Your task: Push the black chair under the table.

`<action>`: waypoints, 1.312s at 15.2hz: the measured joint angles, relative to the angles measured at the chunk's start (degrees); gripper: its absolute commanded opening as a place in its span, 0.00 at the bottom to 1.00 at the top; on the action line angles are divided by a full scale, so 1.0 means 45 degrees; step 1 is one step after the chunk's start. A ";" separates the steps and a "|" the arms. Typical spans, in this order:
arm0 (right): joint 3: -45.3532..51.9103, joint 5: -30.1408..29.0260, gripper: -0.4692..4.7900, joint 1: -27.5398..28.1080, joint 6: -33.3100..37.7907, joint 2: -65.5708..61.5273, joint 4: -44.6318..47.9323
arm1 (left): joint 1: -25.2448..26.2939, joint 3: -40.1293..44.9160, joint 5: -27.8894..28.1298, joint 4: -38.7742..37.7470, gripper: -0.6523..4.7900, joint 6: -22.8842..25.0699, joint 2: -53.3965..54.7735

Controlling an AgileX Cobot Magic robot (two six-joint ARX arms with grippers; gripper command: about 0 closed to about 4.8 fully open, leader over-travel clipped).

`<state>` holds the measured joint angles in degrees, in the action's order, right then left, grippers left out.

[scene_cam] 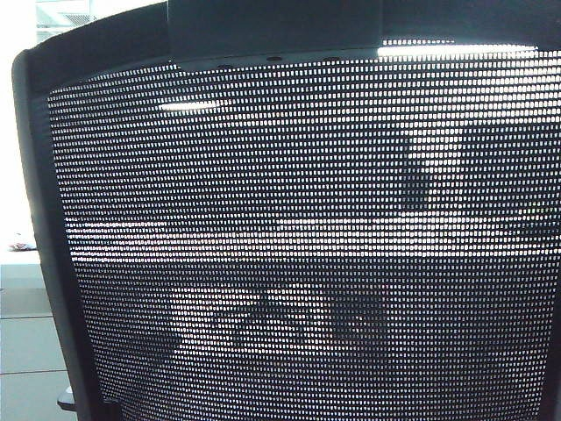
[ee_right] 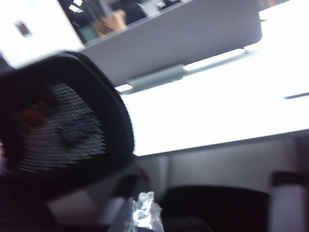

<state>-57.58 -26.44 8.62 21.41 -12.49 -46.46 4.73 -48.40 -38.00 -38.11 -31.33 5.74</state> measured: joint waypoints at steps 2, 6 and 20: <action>-0.0316 0.0160 0.08 0.0034 -0.1302 -0.0296 -0.1535 | -0.0248 0.0039 0.0053 -0.3507 0.11 0.2487 0.0282; -0.0301 -0.0078 0.08 -0.1647 -0.2074 -0.0389 -0.3259 | -0.3521 -0.0049 0.0194 -0.4197 0.11 0.3254 0.0364; 0.0690 0.4906 0.08 -0.9695 -0.1943 -0.3211 -0.2885 | -0.7033 -0.0087 0.7257 -0.4041 0.11 0.3026 0.3376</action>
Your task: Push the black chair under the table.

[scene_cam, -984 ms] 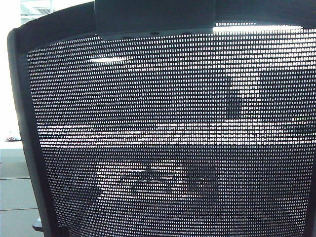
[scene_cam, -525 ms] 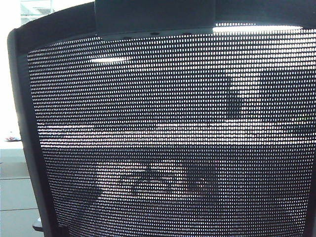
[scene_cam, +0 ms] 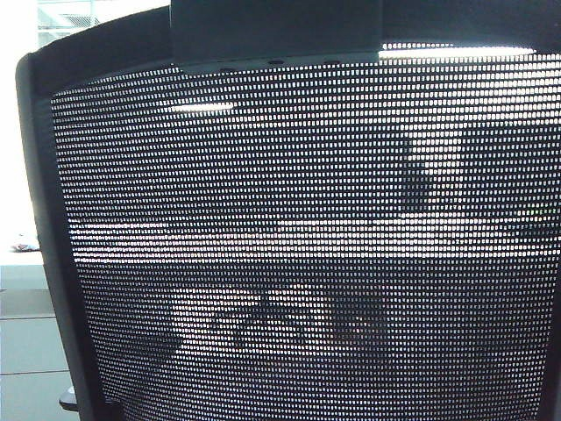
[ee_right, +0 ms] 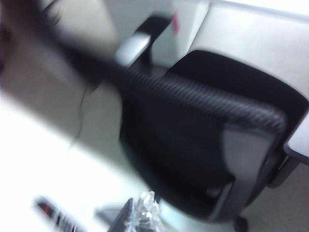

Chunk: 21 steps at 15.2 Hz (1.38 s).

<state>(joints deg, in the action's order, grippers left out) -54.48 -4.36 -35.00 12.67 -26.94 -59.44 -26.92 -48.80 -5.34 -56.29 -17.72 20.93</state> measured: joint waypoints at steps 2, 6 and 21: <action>0.1462 0.0282 0.08 -0.0107 0.1447 0.0282 0.1705 | 0.0000 0.1127 0.0233 0.1491 0.11 -0.0427 -0.0559; 0.2234 0.1224 0.08 -0.0549 0.2084 0.0996 0.2433 | 0.0000 0.3050 0.0083 0.4022 0.11 -0.1078 -0.1064; 0.4240 0.2905 0.08 -0.0578 0.2103 0.0976 0.4449 | 0.0000 0.6926 0.0573 1.0253 0.11 -0.0826 -0.0889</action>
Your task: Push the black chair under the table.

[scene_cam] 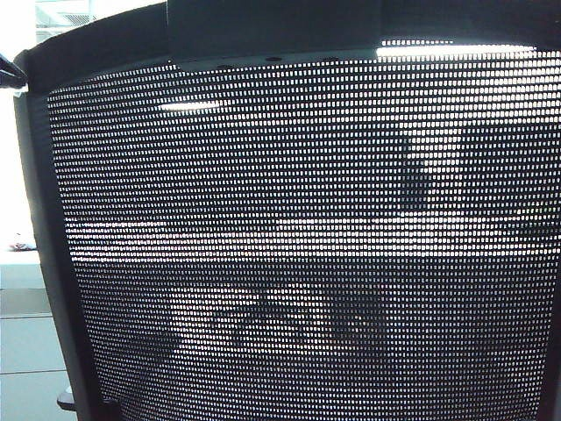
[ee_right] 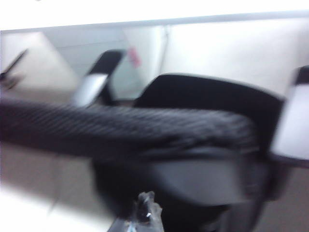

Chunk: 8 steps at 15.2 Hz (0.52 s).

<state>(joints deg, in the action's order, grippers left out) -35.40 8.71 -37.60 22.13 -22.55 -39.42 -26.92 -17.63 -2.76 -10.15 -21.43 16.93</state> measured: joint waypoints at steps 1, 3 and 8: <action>0.0000 0.0389 0.08 0.0015 -0.0083 0.0010 0.0019 | 0.0000 0.0000 0.0000 0.0102 0.11 0.0005 0.0015; 0.0000 0.0452 0.08 0.0010 -0.0185 0.0005 0.0155 | 0.0000 0.0005 0.0010 0.0112 0.11 0.0219 0.0389; 0.0000 0.0491 0.08 0.0010 -0.0209 -0.0019 0.0894 | 0.0005 0.0000 0.0340 0.1151 0.11 0.0597 0.1734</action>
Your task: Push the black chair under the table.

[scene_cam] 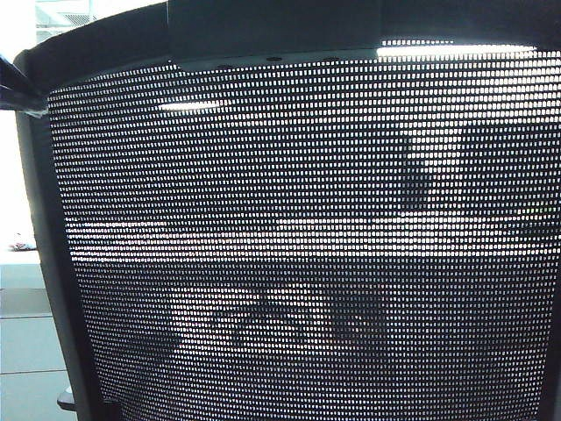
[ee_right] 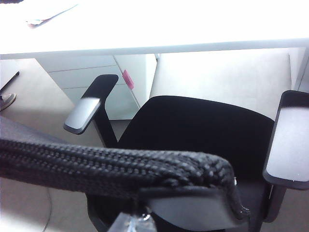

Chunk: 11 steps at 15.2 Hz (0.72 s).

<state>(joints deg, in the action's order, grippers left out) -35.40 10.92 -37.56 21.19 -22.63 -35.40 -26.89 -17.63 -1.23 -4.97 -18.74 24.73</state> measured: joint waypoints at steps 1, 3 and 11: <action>0.0000 0.0010 0.08 -0.0005 -0.0005 -0.0189 0.0010 | 0.0058 0.0000 0.0345 0.0063 0.11 0.0146 0.0296; 0.0005 -0.0005 0.08 -0.0005 -0.0005 -0.0447 0.0049 | 0.0291 0.0000 0.0670 0.0282 0.11 0.0214 0.0797; 0.0024 0.0189 0.08 0.0000 -0.0010 -0.1156 0.0272 | 0.0359 0.0005 0.0607 0.2229 0.11 0.0413 0.1996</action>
<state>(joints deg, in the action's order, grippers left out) -35.29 11.77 -37.56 21.15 -27.83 -34.17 -25.28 -17.61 1.50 5.06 -16.88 33.71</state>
